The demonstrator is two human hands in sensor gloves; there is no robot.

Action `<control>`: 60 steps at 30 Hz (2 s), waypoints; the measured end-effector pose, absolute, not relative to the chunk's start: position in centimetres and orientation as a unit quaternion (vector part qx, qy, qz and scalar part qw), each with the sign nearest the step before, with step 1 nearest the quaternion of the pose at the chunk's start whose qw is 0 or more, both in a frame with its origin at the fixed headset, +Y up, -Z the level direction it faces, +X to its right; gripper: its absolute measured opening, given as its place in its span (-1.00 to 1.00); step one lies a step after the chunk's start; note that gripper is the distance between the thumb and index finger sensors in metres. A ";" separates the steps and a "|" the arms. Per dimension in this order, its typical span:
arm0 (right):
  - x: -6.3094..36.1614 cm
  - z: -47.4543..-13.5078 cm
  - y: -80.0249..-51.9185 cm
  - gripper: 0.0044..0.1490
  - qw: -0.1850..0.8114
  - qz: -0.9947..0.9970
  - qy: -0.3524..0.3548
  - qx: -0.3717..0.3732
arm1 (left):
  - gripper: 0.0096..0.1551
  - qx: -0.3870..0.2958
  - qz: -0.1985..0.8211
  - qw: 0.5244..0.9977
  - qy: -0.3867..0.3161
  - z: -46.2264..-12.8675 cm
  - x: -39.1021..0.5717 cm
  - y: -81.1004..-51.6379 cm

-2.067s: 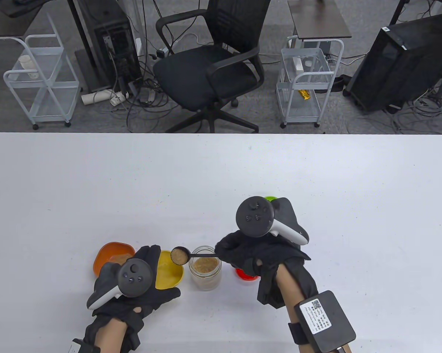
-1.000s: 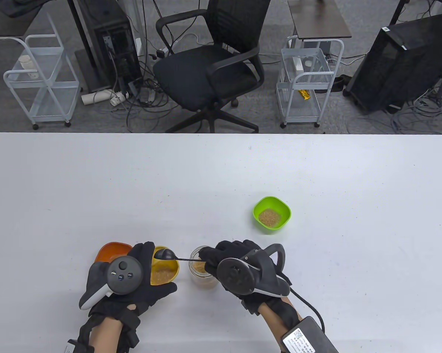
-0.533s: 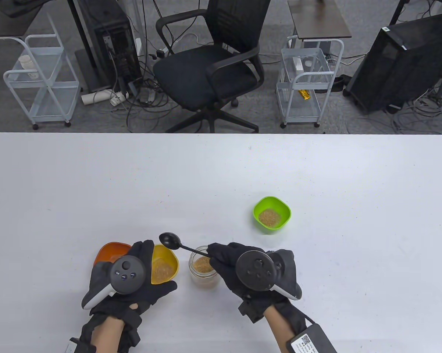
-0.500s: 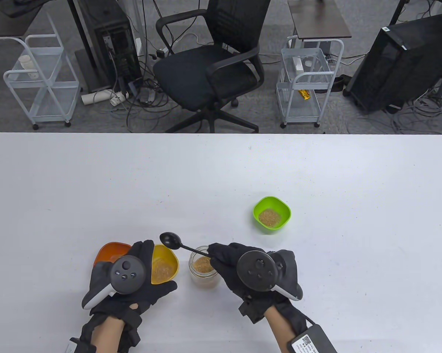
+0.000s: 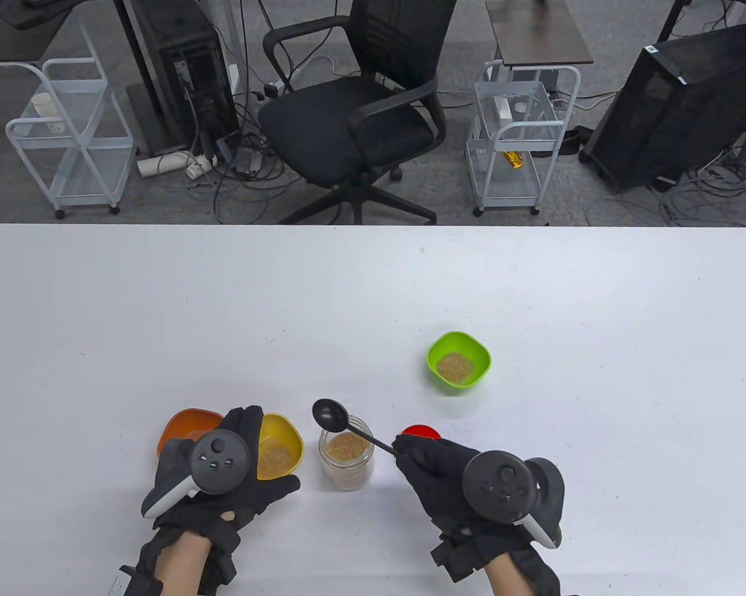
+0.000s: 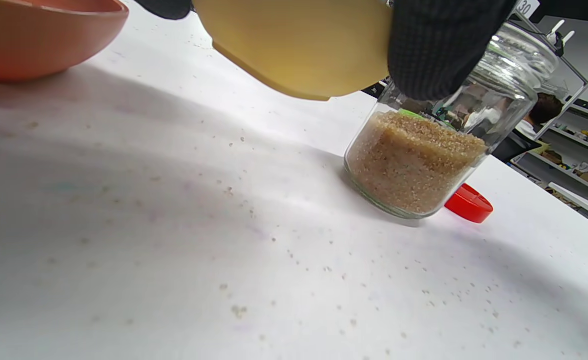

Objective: Scoop brown sugar granules from jar into dishes

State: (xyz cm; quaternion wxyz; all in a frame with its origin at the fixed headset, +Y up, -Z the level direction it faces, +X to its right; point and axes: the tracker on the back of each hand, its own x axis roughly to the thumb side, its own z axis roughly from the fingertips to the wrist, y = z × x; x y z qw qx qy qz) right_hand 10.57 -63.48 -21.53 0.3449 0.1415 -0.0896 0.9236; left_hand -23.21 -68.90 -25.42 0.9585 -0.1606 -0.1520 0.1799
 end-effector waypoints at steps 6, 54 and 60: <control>11.3 -21.0 -65.4 -0.49 0.382 0.911 -0.083 0.127 | 0.45 -0.167 0.172 0.958 -0.155 -25.5 -23.0 -69.0; 13.8 -20.4 -66.7 -0.49 0.430 0.892 -0.101 0.097 | 0.40 -0.311 0.014 0.950 -0.002 -38.5 -20.5 -67.8; 13.8 -20.4 -66.7 -0.49 0.430 0.892 -0.101 0.099 | 0.41 -0.349 0.005 0.937 0.019 -39.3 -20.5 -69.5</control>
